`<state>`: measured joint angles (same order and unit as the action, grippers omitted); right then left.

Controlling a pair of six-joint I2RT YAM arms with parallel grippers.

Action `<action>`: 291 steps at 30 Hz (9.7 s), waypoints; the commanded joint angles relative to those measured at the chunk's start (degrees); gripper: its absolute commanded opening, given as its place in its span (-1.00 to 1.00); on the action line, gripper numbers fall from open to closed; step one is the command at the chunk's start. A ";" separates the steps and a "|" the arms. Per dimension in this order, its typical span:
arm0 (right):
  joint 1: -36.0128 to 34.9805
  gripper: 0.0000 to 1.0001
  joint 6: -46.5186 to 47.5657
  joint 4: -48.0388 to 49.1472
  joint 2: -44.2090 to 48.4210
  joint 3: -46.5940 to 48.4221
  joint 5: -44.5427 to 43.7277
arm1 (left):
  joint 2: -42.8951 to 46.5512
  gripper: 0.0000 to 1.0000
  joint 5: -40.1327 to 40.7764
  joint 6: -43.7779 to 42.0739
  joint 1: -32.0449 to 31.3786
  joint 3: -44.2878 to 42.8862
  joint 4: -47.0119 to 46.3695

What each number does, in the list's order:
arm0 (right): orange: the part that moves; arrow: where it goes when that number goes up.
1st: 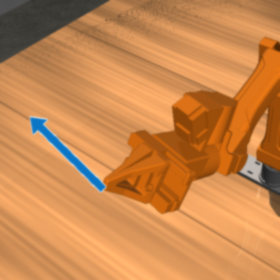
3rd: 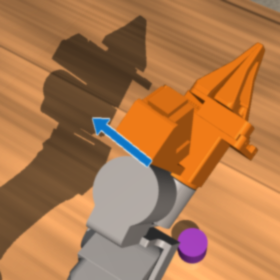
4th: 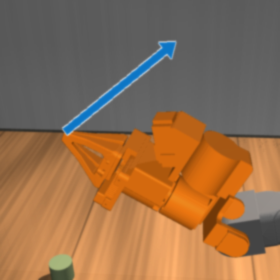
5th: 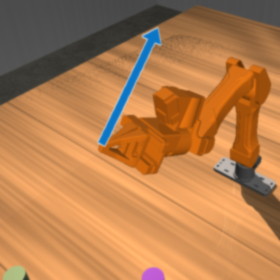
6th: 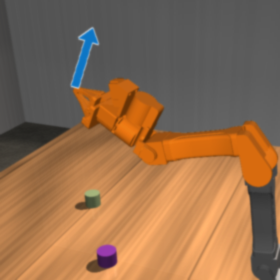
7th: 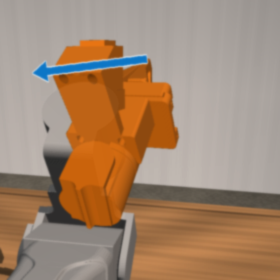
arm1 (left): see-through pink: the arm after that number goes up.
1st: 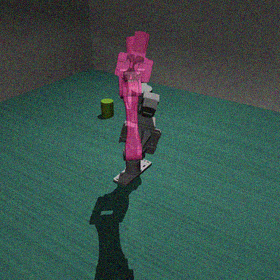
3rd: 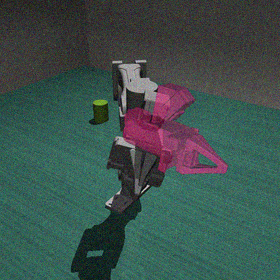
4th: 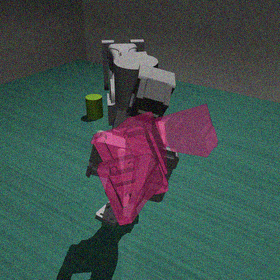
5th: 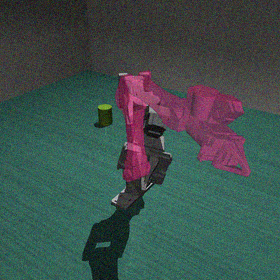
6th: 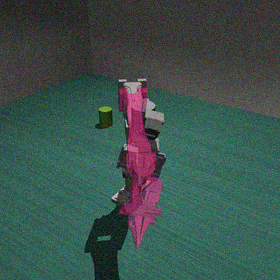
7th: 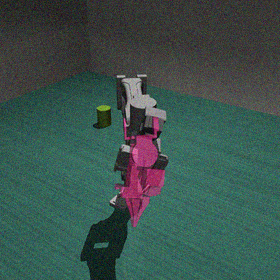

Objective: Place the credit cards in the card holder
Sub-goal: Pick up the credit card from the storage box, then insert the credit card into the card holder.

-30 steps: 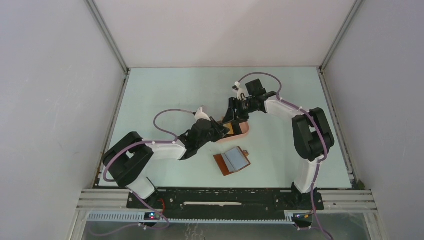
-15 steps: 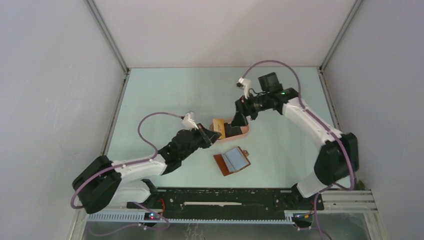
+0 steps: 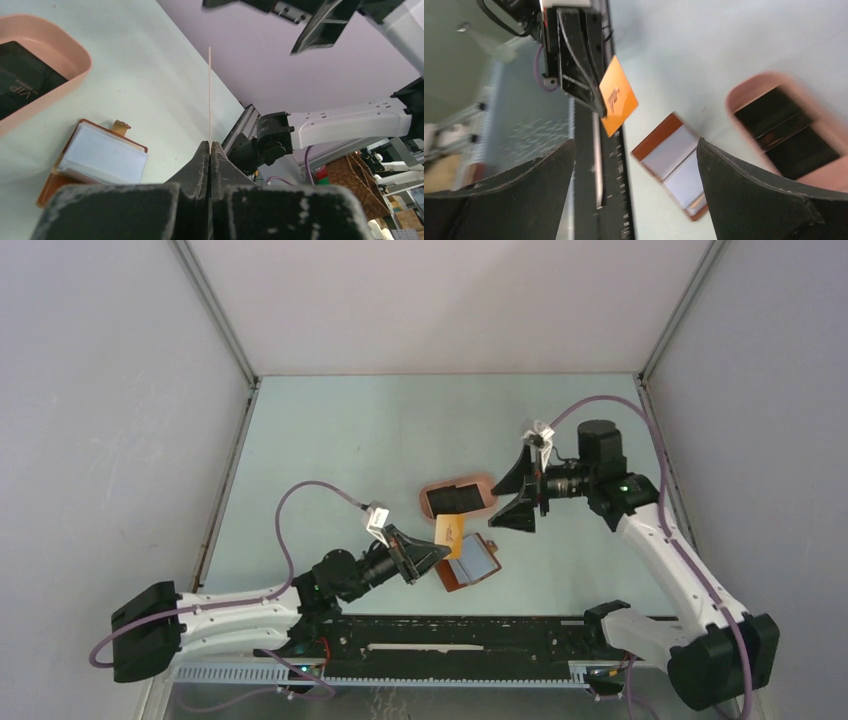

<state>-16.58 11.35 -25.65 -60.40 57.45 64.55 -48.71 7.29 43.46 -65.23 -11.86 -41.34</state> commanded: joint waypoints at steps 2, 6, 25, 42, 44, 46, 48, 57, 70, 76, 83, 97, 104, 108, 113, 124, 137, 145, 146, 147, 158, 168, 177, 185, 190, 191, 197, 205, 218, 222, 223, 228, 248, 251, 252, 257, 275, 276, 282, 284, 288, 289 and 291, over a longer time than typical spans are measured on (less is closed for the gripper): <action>0.33 0.95 -6.88 5.68 -4.50 -4.62 9.78 | -0.95 -1.00 9.06 -1.13 -4.24 3.75 -10.11; -0.95 0.84 -8.70 6.65 -8.36 -4.80 11.44 | -4.15 -1.00 12.27 0.43 -5.17 4.60 -13.87; -8.38 0.10 -16.62 13.13 -16.31 -4.80 12.14 | -20.74 -1.00 8.60 7.62 -5.26 3.40 -35.53; -12.04 -1.00 4.30 -4.88 -16.59 0.12 12.09 | 4.40 0.65 11.93 0.26 -3.60 8.61 -14.31; -13.49 -1.00 7.21 -7.30 -16.95 0.86 11.80 | 14.28 0.89 12.36 -3.79 -3.29 4.31 7.72; -14.47 -1.00 10.25 -9.84 -17.63 2.01 12.44 | 21.25 0.99 11.41 -7.51 -3.09 0.70 20.21; -15.08 -1.00 13.03 -12.43 -18.34 3.00 13.37 | 25.78 0.99 8.23 -10.21 -2.35 -1.23 26.51; -16.02 -1.00 15.74 -14.73 -18.65 3.53 13.02 | 20.58 0.89 -6.50 -9.01 1.93 -6.38 27.23; -16.67 -1.00 17.28 -16.43 -20.02 4.21 11.46 | 9.47 0.26 -14.81 -7.96 4.79 -11.78 22.32; -17.25 -1.00 18.44 -17.46 -20.20 4.64 10.71 | 6.95 -0.44 -17.85 -6.55 6.62 -11.87 20.21; -14.73 0.11 23.28 -21.70 -17.54 6.19 1.38 | 6.60 -1.00 -17.24 -0.53 10.02 -7.54 15.64; -1.98 -0.26 18.17 -13.65 -15.22 0.64 -11.55 | -19.43 -1.00 -14.19 15.06 11.18 -14.21 11.02; -8.29 -0.62 18.25 -13.15 -21.55 0.64 -15.92 | -18.72 -1.00 -8.23 18.09 11.18 -8.25 13.72; -10.96 -0.68 17.62 -12.44 -24.24 0.69 -19.67 | -19.06 -1.00 -6.04 18.04 11.18 -6.41 16.17; -12.14 -0.72 17.60 -12.94 -26.74 1.08 -21.97 | -18.96 -1.00 -5.73 19.52 11.18 -3.64 16.03; -16.49 -0.75 18.52 -13.82 -32.59 2.01 -27.85 | -18.30 -1.00 -3.73 22.58 11.10 0.71 13.00; -16.83 -0.75 17.50 -13.81 -35.40 2.50 -30.61 | -25.48 -1.00 0.86 30.63 10.03 3.67 -3.12; -17.07 -0.75 17.29 -14.35 -36.36 3.03 -30.79 | -30.12 -1.00 5.05 34.37 7.80 4.22 -8.57; -17.21 -0.75 17.23 -14.42 -36.44 3.09 -30.86 | -30.73 -1.00 5.23 34.99 7.49 4.32 -9.19; -17.25 -0.75 17.22 -14.43 -36.46 3.05 -30.89 | -31.41 -1.00 5.43 35.44 7.22 4.47 -10.11; -17.86 -0.76 17.19 -15.40 -38.12 3.76 -31.66 | -32.68 -1.00 6.97 39.88 5.57 7.39 -16.84; -17.35 -0.74 17.34 -15.95 -37.27 3.92 -30.64 | -40.50 -1.00 8.11 43.42 4.57 7.09 -24.54; -17.26 -0.74 17.32 -15.88 -37.29 3.99 -30.62 | -49.28 -1.00 9.32 46.79 3.52 8.30 -35.02; -16.36 -0.66 17.11 -16.20 -36.79 4.54 -30.48 | -55.19 -1.00 9.89 49.03 1.56 6.66 -38.42; -13.89 -0.55 16.71 -16.43 -34.81 4.68 -29.04 | -55.86 -1.00 10.55 50.21 1.16 7.69 -38.36; -13.57 -0.51 16.69 -16.34 -34.79 4.69 -29.23 | -55.98 -1.00 10.53 50.23 1.15 7.72 -38.30; -12.29 -0.35 16.08 -15.86 -35.09 4.68 -31.75 | -58.28 -1.00 9.53 49.63 1.09 6.28 -38.41; -11.46 -0.20 15.64 -15.87 -36.80 4.67 -32.66 | -58.89 -1.00 9.09 46.89 1.16 5.35 -38.45; -13.48 -0.23 15.93 -17.83 -40.84 5.63 -30.73 | -60.00 -1.00 7.19 48.60 1.16 5.09 -38.76; -14.04 -0.27 15.82 -18.01 -41.45 5.74 -31.22 | -59.70 -1.00 5.69 49.46 1.16 5.45 -38.75; -14.13 -0.28 15.79 -17.97 -41.55 5.74 -31.32 | -59.72 -1.00 5.41 49.66 1.16 5.52 -38.80; -14.49 -0.31 15.56 -17.93 -41.72 5.82 -31.64 | -59.90 -1.00 4.92 50.22 1.15 5.54 -38.75; -15.77 -0.37 15.63 -18.22 -42.34 6.14 -32.30 | -62.79 -1.00 2.83 46.64 3.01 2.00 -39.57; -15.77 -0.37 15.56 -18.19 -42.35 6.16 -32.27 | -62.82 -1.00 2.56 45.91 3.67 1.76 -39.56; -15.77 -0.37 15.58 -18.24 -42.34 6.17 -32.22 | -62.87 -1.00 2.53 45.84 3.89 1.75 -39.58; -15.60 -0.28 15.72 -18.64 -41.62 6.59 -32.49 | -63.87 -1.00 2.26 45.75 4.49 1.31 -39.59; -13.92 -0.24 23.44 -17.49 -25.08 2.89 -19.77 | -64.73 -0.85 2.20 45.92 4.68 1.42 -39.85; -13.92 -0.29 24.97 -17.24 -23.86 2.09 -18.22 | -64.70 -0.84 2.19 45.92 4.68 1.50 -40.00; -12.80 -0.76 42.26 -15.94 -14.43 -5.99 -6.24 | -65.17 -0.79 1.94 46.03 4.76 1.64 -41.00; -12.77 -0.94 54.58 -19.10 -11.99 -9.79 -2.66 | -65.30 -0.78 1.90 46.02 4.76 1.79 -41.17; -13.40 -1.00 71.08 -23.33 -10.57 -12.86 -1.19 | -65.67 -0.77 1.69 46.08 4.76 1.64 -41.80; -13.70 -1.00 71.17 -22.99 -10.73 -13.00 -1.49 | -65.81 -0.77 1.68 46.11 4.76 1.63 -41.92; -14.76 -1.00 70.20 -21.47 -10.98 -13.25 -2.65 | -66.00 -0.77 1.59 46.13 4.76 1.53 -42.21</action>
<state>-30.02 70.78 -47.27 -71.61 44.27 59.35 -113.36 9.74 91.46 -60.82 -10.09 -84.03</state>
